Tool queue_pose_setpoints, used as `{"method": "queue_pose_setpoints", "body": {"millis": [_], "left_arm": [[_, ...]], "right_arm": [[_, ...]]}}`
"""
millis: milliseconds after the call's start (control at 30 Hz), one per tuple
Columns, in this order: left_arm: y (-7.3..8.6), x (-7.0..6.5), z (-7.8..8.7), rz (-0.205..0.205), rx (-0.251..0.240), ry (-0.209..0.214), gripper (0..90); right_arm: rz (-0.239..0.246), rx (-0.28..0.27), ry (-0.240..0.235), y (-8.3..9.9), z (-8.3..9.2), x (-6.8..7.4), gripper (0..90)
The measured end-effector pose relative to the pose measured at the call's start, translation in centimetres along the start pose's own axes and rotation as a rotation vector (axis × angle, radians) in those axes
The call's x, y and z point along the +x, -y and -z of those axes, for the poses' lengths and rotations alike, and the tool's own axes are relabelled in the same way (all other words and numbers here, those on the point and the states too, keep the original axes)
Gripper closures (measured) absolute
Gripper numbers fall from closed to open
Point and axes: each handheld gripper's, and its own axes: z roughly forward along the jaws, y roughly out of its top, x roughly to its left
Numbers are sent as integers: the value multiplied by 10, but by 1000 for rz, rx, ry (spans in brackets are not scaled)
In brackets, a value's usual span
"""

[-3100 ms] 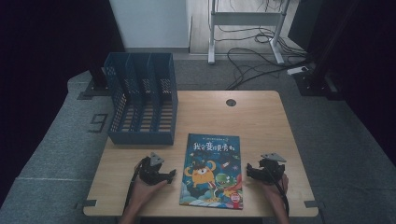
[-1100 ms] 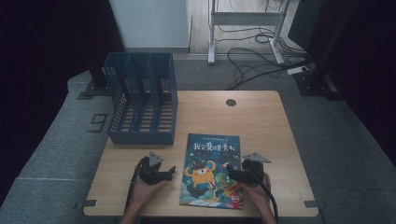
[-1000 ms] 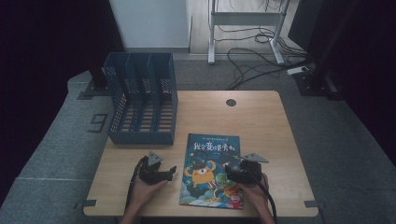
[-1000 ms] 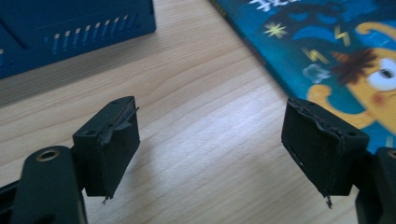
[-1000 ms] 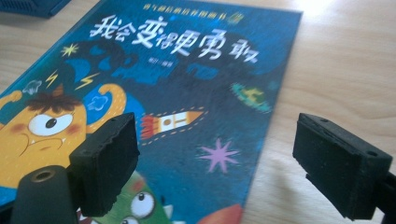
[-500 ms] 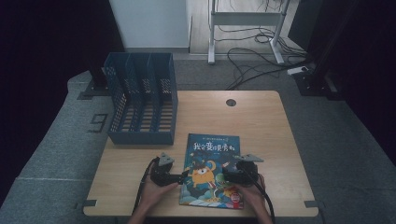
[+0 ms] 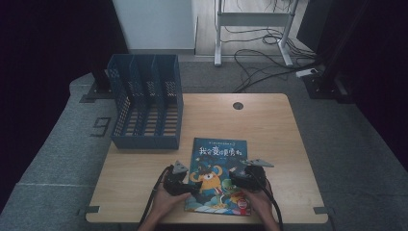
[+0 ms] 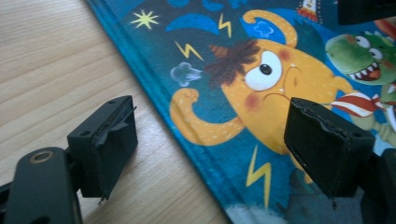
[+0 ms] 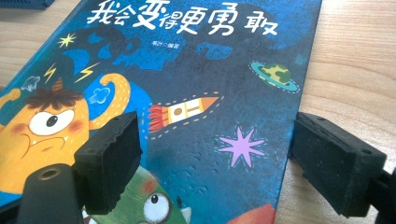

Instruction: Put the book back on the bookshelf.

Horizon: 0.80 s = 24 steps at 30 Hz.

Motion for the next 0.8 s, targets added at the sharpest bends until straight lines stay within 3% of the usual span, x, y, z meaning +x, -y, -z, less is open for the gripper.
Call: {"method": "queue_pose_setpoints", "body": {"millis": [200,433,533,700,800], "left_arm": [[0,-7,-3,-13,-2,20,171],[1,-11,-4,-31,1,-6,164],[1,-11,-3,-25,1,-3,164],[0,-7,-1,-16,13,-26,152],[0,-4,1,-4,15,-18,158]], "right_arm": [[-21,1,-12,0,1,-2,172],[-47,4,-27,-1,3,-5,184],[-66,2,-39,-1,4,-6,195],[-64,5,-77,-1,4,-4,200],[-59,8,-91,-1,3,-4,205]]}}
